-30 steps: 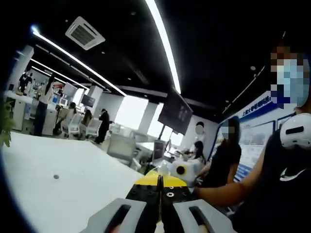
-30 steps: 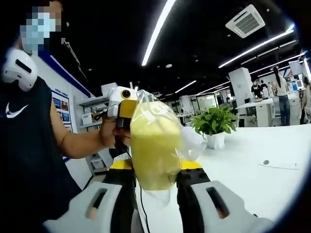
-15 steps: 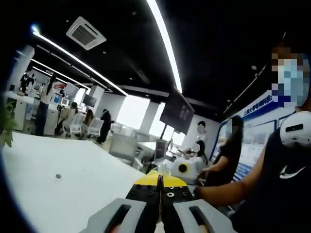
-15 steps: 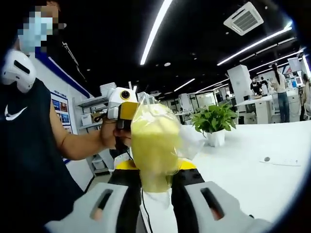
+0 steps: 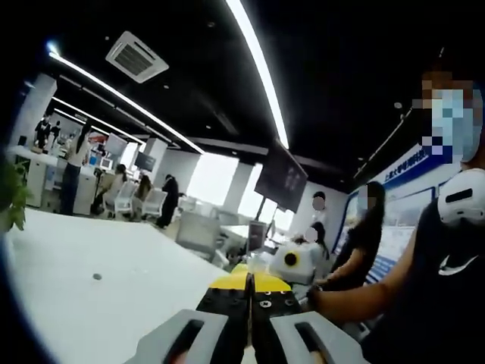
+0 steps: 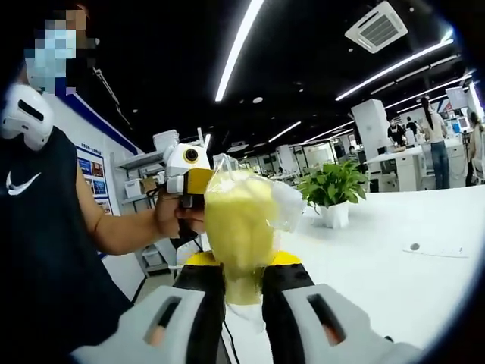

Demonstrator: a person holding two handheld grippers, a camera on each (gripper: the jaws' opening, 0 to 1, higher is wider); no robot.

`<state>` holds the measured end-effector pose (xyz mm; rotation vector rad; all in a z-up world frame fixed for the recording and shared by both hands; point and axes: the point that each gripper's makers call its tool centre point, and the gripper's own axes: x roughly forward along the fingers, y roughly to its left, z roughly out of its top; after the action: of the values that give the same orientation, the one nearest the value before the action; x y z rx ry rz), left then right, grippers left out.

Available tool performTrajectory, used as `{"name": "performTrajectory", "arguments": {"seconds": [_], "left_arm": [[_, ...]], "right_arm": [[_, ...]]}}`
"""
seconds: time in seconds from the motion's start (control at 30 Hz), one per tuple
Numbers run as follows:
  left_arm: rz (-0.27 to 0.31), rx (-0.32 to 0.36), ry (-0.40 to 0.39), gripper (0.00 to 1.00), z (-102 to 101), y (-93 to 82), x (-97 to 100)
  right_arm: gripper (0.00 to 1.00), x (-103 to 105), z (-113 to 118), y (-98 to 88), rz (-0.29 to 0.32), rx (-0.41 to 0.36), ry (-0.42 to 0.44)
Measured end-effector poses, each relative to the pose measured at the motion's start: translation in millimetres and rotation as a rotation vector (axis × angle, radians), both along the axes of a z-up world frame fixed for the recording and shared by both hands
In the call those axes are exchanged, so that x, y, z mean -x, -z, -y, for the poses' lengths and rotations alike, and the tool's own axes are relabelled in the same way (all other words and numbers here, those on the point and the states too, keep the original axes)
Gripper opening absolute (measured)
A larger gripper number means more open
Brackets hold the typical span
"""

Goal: Compare the silicone blocks by pressing each to a similar depth, holding the contact briefly, and releasing to observe deformation and rebound differences across the visible hardness samples.

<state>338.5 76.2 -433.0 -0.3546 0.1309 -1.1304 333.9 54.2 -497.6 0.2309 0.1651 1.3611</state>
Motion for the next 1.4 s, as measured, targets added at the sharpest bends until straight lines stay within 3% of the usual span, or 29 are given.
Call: {"name": "performTrajectory", "arguments": {"seconds": [0.2, 0.5, 0.73, 1.0, 1.4], "left_arm": [[0.003, -0.009, -0.005, 0.0, 0.4, 3.2, 1.3], [0.03, -0.041, -0.013, 0.0, 1.9, 5.4, 1.2], [0.036, -0.073, 0.013, 0.0, 2.4, 23.2, 6.4], [0.093, -0.197, 0.035, 0.0, 2.7, 51.9, 15.0], [0.104, -0.206, 0.036, 0.0, 3.0, 62.4, 17.1]], "right_arm": [[0.08, 0.4, 1.8, 2.9, 0.017, 0.043, -0.01], [0.03, 1.3, 2.7, 5.4, -0.011, 0.058, -0.028], [0.02, 5.2, 4.1, 22.5, 0.016, 0.102, -0.053], [0.01, 10.6, 4.3, 48.2, 0.038, 0.133, -0.063], [0.01, 14.0, 7.7, 57.0, 0.025, 0.164, -0.057]]}}
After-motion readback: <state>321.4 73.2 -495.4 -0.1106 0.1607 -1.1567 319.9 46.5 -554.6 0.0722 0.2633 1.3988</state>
